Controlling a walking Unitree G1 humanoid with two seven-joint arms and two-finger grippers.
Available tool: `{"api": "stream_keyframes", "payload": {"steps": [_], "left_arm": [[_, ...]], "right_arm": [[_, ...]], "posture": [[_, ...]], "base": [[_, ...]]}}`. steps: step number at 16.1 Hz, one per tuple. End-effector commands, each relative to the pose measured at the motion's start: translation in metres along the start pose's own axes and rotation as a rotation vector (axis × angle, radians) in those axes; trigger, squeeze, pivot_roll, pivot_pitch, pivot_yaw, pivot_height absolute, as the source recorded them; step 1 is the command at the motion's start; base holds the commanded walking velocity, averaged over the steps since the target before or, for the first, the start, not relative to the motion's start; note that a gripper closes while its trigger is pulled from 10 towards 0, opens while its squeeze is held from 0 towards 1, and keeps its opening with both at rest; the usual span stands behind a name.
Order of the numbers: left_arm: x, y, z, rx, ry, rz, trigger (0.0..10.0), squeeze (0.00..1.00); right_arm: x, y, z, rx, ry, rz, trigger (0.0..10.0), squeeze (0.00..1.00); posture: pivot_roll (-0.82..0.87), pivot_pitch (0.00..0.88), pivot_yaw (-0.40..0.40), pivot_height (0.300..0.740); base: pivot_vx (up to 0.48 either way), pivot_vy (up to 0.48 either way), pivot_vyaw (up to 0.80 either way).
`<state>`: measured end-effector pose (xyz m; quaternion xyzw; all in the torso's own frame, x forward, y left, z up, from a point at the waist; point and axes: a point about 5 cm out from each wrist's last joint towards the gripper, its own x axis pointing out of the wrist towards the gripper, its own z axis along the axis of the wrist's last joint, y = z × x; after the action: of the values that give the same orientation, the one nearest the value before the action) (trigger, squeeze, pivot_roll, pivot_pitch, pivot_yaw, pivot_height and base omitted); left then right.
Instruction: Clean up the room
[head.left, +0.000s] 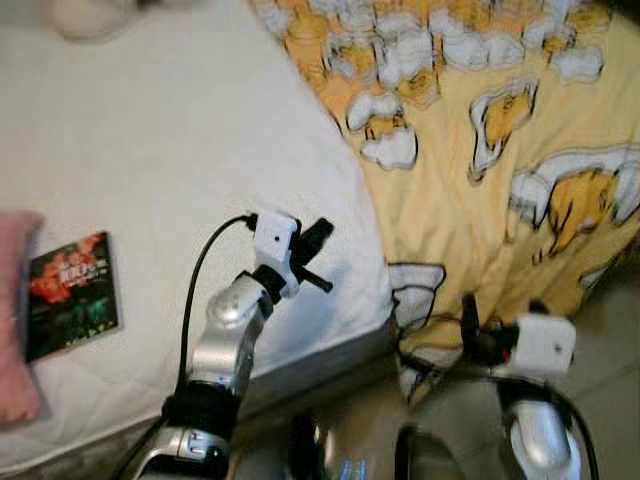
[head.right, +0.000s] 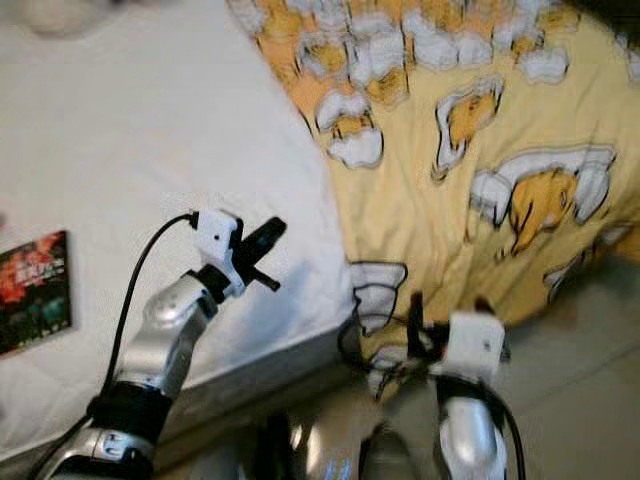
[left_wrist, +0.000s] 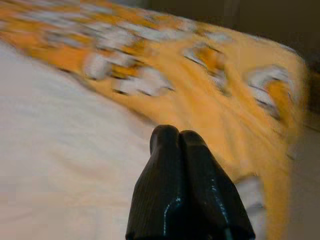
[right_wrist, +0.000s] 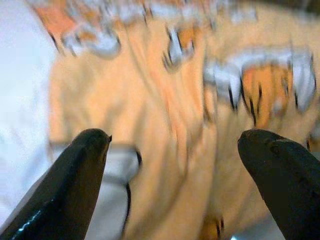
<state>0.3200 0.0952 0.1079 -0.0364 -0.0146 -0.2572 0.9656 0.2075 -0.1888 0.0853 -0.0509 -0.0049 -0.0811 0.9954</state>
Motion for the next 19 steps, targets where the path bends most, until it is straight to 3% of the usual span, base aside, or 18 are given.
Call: {"api": "stream_keyframes", "payload": {"steps": [1, 2, 3, 5, 7, 8, 9, 12, 14, 17, 19], "left_arm": [[-0.007, 0.032, -0.003, -0.017, 0.029, 0.247, 10.0, 0.0], [-0.017, 0.052, -0.007, -0.036, 0.069, 0.389, 10.0, 0.0], [-0.027, 0.062, -0.009, -0.026, 0.085, 0.442, 10.0, 0.0], [-0.031, 0.054, -0.009, 0.029, 0.089, 0.359, 10.0, 0.0], [-0.024, 0.036, -0.013, 0.071, 0.125, 0.257, 10.0, 0.0], [-0.02, 0.031, -0.013, 0.031, 0.1, 0.236, 10.0, 0.0], [-0.016, 0.022, -0.012, 0.005, 0.086, 0.184, 10.0, 1.0], [-0.017, 0.013, -0.013, 0.023, 0.091, 0.124, 10.0, 1.0], [-0.023, 0.022, -0.016, 0.024, 0.098, 0.174, 10.0, 1.0], [-0.028, 0.04, -0.024, -0.039, 0.139, 0.294, 10.0, 1.0], [-0.028, 0.038, -0.027, -0.029, 0.154, 0.283, 10.0, 1.0]], "right_arm": [[0.004, -0.007, 0.005, 0.001, -0.034, -0.016, 10.0, 0.28], [0.005, -0.015, 0.01, 0.005, -0.068, -0.043, 10.0, 0.29], [-0.001, -0.024, 0.009, 0.02, -0.071, -0.089, 10.0, 0.29], [-0.013, -0.029, -0.001, 0.039, -0.033, -0.124, 10.0, 0.3], [-0.016, -0.023, -0.008, 0.033, -0.009, -0.097, 10.0, 0.3], [-0.012, -0.021, -0.006, 0.031, -0.022, -0.091, 10.0, 0.3], [-0.009, -0.022, -0.004, 0.029, -0.032, -0.087, 10.0, 0.3], [-0.009, -0.021, -0.004, 0.029, -0.035, -0.083, 10.0, 0.3], [-0.012, -0.019, -0.007, 0.027, -0.018, -0.07, 10.0, 0.3], [-0.01, -0.015, -0.012, 0.026, -0.003, -0.044, 10.0, 0.3], [-0.003, -0.01, -0.009, 0.038, -0.015, -0.026, 10.0, 0.3]], "posture": [[-0.07, 0.0, 0.074, 0.74], [-0.07, 0.0, 0.062, 0.74], [-0.06, 0.0, 0.054, 0.74], [-0.06, 0.0, 0.054, 0.74], [-0.06, 0.0, 0.059, 0.74], [-0.07, 0.0, 0.059, 0.74], [-0.08, 0.0, 0.066, 0.74], [-0.09, 0.0, 0.073, 0.74], [-0.09, 0.0, 0.069, 0.74], [-0.08, 0.0, 0.058, 0.74], [-0.07, 0.0, 0.056, 0.74]], "base": [[0.0, -0.431, 0.0], [0.0, -0.442, 0.0], [0.0, -0.442, 0.0], [0.0, -0.444, 0.0], [0.0, -0.225, 0.0], [0.0, 0.0, 0.0], [0.0, 0.0, 0.0], [0.0, 0.0, 0.0], [0.0, 0.0, 0.0], [0.0, 0.0, 0.0], [0.0, 0.0, 0.0]]}}
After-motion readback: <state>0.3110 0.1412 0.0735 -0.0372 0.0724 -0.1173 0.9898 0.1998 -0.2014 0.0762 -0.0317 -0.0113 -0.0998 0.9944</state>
